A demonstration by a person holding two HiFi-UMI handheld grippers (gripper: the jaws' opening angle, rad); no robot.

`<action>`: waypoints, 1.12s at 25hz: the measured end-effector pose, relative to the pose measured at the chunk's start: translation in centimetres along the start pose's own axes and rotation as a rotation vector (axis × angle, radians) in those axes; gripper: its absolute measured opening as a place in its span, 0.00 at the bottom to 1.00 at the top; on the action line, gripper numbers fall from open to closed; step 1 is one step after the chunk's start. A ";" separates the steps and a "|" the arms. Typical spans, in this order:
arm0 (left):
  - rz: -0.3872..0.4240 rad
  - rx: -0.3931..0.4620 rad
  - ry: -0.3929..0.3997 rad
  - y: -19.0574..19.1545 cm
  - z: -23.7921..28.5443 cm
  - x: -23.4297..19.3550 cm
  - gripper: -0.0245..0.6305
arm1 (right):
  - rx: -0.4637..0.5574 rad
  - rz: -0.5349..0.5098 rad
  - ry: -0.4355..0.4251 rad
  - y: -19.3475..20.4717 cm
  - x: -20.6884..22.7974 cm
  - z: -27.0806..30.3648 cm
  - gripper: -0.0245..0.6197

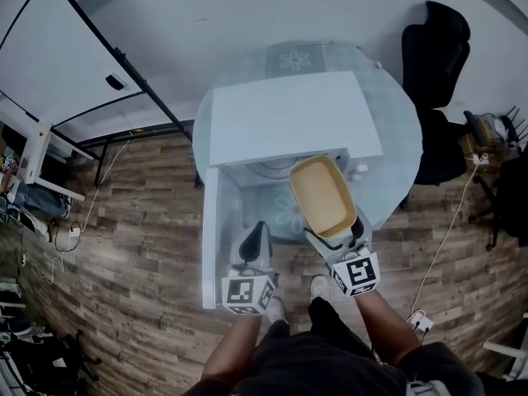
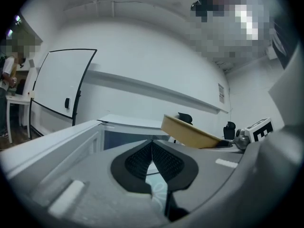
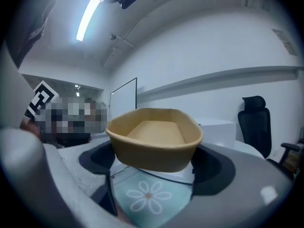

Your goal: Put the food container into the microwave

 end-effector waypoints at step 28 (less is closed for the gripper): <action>-0.057 -0.103 -0.111 12.0 3.4 -5.3 0.05 | -0.153 -0.029 -0.068 12.9 -0.4 10.6 0.82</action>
Point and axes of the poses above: the fingertips, and each gripper's own axes: z forward along the fingers, x to its right, y out of its underside, the point moved 1 cm from there along -z, backward along the fingers
